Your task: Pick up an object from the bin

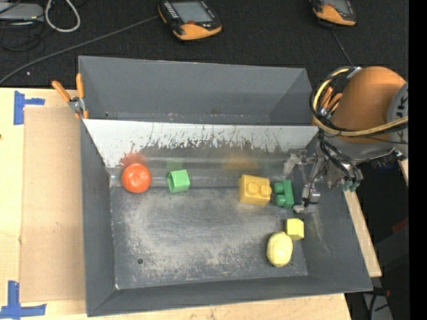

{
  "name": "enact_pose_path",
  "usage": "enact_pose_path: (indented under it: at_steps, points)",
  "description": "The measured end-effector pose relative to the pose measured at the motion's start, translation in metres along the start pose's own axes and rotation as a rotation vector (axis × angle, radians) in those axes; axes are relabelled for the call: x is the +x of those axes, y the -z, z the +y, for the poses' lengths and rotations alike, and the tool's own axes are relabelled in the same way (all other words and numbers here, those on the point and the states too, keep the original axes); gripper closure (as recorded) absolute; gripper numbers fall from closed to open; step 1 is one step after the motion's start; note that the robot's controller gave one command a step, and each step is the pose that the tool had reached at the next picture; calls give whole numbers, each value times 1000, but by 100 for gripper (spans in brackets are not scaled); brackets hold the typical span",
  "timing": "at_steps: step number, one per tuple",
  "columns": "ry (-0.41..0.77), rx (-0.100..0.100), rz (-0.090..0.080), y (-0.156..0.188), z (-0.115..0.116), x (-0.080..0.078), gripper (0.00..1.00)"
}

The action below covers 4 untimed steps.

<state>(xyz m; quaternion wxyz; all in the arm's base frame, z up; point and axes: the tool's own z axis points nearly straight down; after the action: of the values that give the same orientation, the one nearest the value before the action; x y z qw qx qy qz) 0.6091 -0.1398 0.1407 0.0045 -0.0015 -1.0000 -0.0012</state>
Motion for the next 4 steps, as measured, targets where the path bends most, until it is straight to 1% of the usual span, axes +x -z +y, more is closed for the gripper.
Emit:
enact_pose_path:
  at_steps: [1, 2, 3, 4]
  points:
    - [4, 2, -8, 5, 1, -2, 0]
    - [124, 1, -6, -51, 6, 96, 0]
    - [4, 2, -3, -46, 42, 29, 0]
    - [269, -1, -2, -44, 34, 85, 0]
